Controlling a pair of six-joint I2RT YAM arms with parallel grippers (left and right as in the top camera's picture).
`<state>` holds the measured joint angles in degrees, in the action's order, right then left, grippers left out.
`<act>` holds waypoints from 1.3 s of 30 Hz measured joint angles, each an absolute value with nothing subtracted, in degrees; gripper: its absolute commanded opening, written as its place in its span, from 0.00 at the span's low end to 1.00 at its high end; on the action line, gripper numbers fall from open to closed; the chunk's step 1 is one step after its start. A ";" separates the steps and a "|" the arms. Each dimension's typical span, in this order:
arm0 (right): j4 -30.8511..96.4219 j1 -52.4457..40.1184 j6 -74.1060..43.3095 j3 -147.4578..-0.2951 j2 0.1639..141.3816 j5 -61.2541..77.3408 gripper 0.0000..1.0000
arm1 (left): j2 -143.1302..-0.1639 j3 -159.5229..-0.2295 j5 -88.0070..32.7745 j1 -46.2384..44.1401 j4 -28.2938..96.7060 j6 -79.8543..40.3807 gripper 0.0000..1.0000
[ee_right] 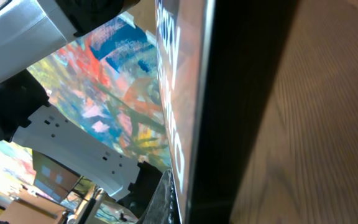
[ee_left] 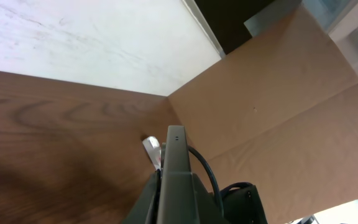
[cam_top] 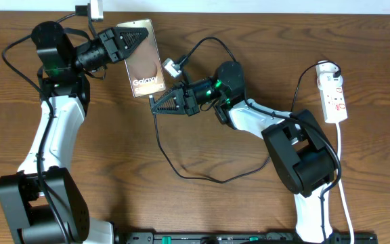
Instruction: Plug charger to phone and switch on socket
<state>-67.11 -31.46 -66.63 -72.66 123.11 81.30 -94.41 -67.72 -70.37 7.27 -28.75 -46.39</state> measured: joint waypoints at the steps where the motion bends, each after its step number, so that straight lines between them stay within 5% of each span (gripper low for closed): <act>1: -67.11 -31.46 -66.63 -72.66 123.11 81.25 0.01 | -94.41 -67.72 -70.37 7.27 -28.75 -46.39 0.07; 39: -70.06 -31.09 -69.30 -72.66 123.11 81.45 0.01 | -94.41 -67.72 -68.75 6.31 -28.80 -45.60 0.07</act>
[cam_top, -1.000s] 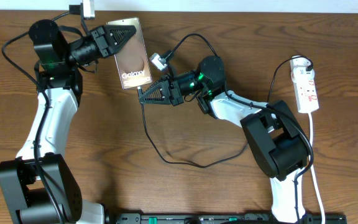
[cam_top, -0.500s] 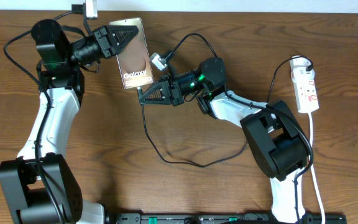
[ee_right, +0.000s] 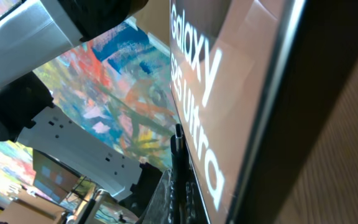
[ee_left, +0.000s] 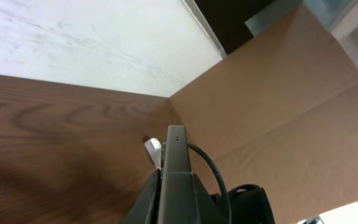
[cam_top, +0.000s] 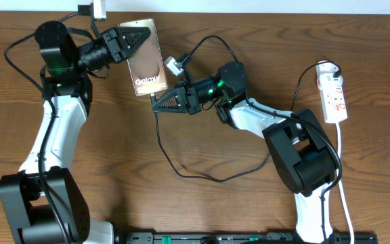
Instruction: Plug charger to phone and switch on socket
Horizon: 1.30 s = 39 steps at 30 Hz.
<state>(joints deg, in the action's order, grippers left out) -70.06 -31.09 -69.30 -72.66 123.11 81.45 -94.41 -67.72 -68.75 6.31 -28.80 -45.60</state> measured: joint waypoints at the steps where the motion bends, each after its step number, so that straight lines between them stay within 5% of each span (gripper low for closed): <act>1: -69.63 -31.09 -69.25 -72.66 123.11 81.52 0.01 | -94.41 -67.72 -68.58 6.31 -28.80 -45.67 0.08; 39: -69.01 -30.96 -69.04 -72.66 123.11 82.76 0.01 | -94.41 -67.72 -68.90 6.31 -28.77 -46.46 0.07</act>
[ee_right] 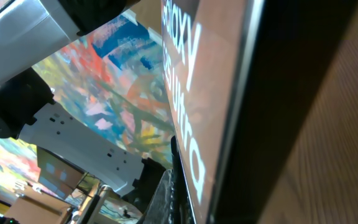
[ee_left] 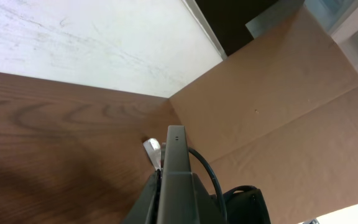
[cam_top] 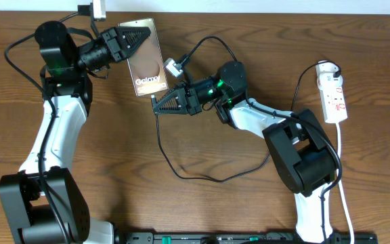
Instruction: Plug charger to phone and switch on socket
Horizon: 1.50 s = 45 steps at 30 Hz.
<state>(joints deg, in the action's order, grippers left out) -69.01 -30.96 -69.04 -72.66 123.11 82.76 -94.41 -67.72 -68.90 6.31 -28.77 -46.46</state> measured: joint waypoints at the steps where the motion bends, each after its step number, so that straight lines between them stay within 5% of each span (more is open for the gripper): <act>1: -69.01 -30.94 -69.04 -72.66 123.11 82.76 0.01 | -94.41 -67.72 -69.04 6.31 -28.77 -46.46 0.08; 45: -68.84 -30.89 -69.54 -72.66 123.11 82.72 0.01 | -94.41 -67.72 -71.46 6.31 -29.02 -43.59 0.07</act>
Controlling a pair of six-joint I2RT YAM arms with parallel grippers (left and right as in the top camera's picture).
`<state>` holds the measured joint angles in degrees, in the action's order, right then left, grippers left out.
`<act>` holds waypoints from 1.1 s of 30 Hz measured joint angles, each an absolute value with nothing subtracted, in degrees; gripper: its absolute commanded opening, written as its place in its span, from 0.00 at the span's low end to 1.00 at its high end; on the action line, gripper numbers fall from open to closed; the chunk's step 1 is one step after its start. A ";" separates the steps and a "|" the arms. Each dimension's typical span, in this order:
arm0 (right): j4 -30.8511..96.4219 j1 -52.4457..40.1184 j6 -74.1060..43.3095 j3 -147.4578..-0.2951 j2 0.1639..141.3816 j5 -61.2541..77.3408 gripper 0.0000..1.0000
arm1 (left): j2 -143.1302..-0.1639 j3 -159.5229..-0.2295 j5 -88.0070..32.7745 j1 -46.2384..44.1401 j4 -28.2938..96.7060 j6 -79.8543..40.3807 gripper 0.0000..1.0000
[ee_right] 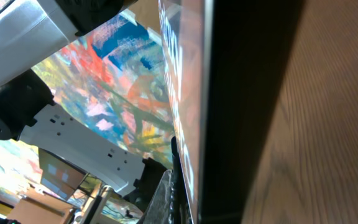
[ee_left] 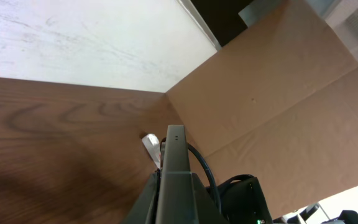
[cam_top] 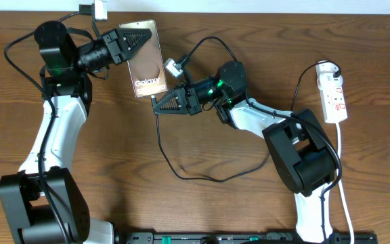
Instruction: Plug charger to phone and switch on socket
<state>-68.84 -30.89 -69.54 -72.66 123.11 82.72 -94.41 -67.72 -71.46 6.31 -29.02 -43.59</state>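
Note:
My left gripper [cam_top: 131, 42] is shut on the upper end of the rose-gold phone [cam_top: 147, 64] and holds it off the table at the back. In the left wrist view the phone [ee_left: 175, 149] shows edge-on. My right gripper [cam_top: 156, 105] sits at the phone's lower edge, shut on the plug end of the black charger cable [cam_top: 181, 173]. The plug itself is hidden. In the right wrist view the phone's dark edge [ee_right: 247, 93] fills the frame. The white socket strip [cam_top: 334, 91] lies at the far right.
A white charger adapter [cam_top: 173, 66] lies on the wooden table [cam_top: 114, 169] right of the phone, also seen in the left wrist view as the adapter [ee_left: 151, 144]. The cable loops across the middle of the table. Another white block sits at the back edge [cam_top: 96, 9].
Both arms stay where they were in the overhead view. In the right wrist view the phone's screen lettering showed before; now the phone is seen nearly edge-on.
Throughout, the left gripper held the phone and the right gripper held the cable end at its lower edge. The right wrist saw the phone edge-on, then its lettered screen for two moments, and now edge-on again.

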 measured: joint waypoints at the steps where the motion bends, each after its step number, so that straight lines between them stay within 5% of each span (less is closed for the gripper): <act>1: -68.84 -30.89 -69.54 -72.66 123.11 82.74 0.01 | -94.41 -67.72 -71.53 6.31 -29.02 -43.48 0.07; 33: -68.82 -30.98 -72.64 -72.55 123.11 81.62 0.01 | -94.41 -67.72 -71.61 6.37 -29.50 -43.00 0.07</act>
<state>-68.82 -30.98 -72.64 -72.55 123.11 81.62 -94.41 -67.72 -71.61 6.37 -29.50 -43.00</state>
